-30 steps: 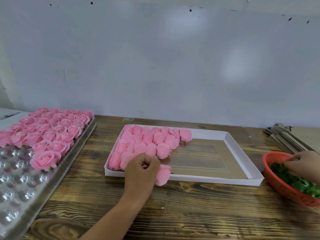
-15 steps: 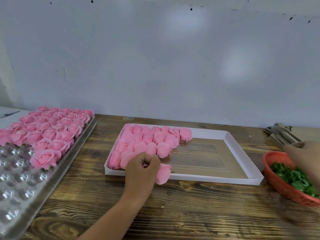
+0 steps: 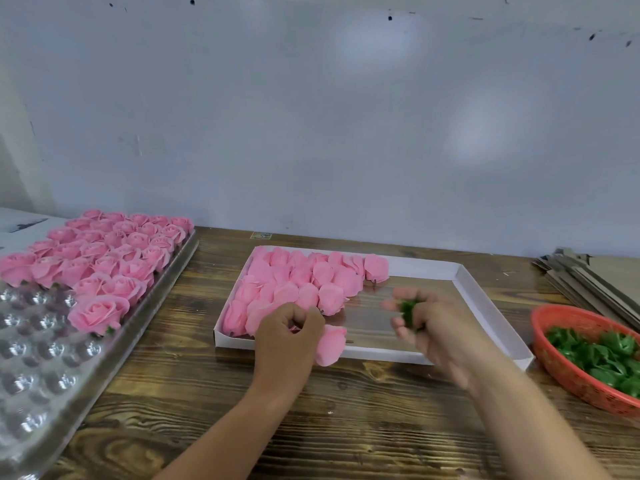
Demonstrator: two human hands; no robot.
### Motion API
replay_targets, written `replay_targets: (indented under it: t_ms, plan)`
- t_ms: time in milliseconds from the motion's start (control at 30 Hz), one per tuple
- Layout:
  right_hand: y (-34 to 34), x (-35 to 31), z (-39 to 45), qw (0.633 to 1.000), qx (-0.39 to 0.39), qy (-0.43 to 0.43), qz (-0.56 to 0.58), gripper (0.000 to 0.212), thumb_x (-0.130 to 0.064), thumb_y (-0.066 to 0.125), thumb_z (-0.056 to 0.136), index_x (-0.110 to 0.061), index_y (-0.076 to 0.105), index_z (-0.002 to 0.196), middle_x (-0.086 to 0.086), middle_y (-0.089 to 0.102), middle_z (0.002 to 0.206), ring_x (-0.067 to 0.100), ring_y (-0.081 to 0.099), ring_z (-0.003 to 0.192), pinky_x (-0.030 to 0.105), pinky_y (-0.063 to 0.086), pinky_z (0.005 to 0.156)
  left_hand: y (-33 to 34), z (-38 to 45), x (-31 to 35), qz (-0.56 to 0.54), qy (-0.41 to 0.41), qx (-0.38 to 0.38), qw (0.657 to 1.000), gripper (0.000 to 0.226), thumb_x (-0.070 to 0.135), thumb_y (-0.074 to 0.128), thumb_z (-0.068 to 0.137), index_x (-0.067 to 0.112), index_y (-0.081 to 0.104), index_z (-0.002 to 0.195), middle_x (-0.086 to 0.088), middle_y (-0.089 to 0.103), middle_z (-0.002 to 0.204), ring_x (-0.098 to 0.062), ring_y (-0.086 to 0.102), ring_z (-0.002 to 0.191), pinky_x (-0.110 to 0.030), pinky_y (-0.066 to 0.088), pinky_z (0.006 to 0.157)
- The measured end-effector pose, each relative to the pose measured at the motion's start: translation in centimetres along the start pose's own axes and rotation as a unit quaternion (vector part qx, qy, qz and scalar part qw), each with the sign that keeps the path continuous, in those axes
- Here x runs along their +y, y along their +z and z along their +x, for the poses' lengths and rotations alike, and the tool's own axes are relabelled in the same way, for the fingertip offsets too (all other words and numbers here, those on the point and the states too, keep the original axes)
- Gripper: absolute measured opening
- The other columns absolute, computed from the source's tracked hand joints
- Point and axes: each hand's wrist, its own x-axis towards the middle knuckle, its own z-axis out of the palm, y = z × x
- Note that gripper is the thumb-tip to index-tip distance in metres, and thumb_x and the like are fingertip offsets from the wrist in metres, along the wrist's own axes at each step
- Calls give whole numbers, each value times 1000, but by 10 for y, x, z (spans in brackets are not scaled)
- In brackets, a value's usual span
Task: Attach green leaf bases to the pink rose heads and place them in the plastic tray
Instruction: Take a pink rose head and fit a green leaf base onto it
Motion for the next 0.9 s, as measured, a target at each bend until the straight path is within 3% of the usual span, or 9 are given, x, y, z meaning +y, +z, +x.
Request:
replay_targets:
  t_ms: [100,167,300,433,667,800,900]
  plan:
    - [24,17,1,999,-37,19,28,37,18,29,92,-3,59,97,9,74,72,15,58,53,20,52,46,-1,0,0,-16,-2,-1,1000,34,22,64,90,12,55,59,12,49,52,2,47,54,-7,40,53]
    - [33,28,0,998,-64,6,5,29,11,36,98,-4,61,99,6,75,74,12,58,49,20,50,44,-2,-1,0,-25,-3,-2,1000,35,21,64,90,13,53,58,12,47,51,2,46,52,-8,40,52]
    - [38,47,-5,989,-25,-84,-118,30,-2,45,99,-18,70,98,-6,69,61,8,43,38,18,31,36,-2,0,0,-24,-5,1,1000,34,22,64,91,13,54,59,14,47,51,2,47,53,-8,40,51]
    - [39,58,-9,983,-15,-84,-164,29,-10,51,99,-28,74,94,-7,64,60,5,45,44,18,36,42,-1,0,1,-28,0,5,1000,35,20,63,90,12,53,58,12,46,50,0,45,51,-9,39,51]
    - [41,59,-20,989,-128,-30,-60,30,-8,57,93,-30,77,89,-2,61,71,7,46,54,18,33,45,-2,1,0,-31,3,17,999,32,19,64,91,1,58,66,9,49,53,0,46,53,-9,41,53]
    - [40,59,-22,985,-174,-18,-16,27,2,60,89,-17,71,106,5,59,75,8,46,56,18,36,46,-3,0,1,-19,10,23,1000,31,18,64,91,2,58,66,10,50,53,1,48,55,-9,42,55]
    - [37,58,-21,980,-197,-5,2,29,2,67,87,-15,70,110,6,65,83,9,51,62,20,43,54,-4,1,0,-15,2,22,1000,30,20,64,90,7,59,64,11,51,53,2,50,56,-8,42,56]
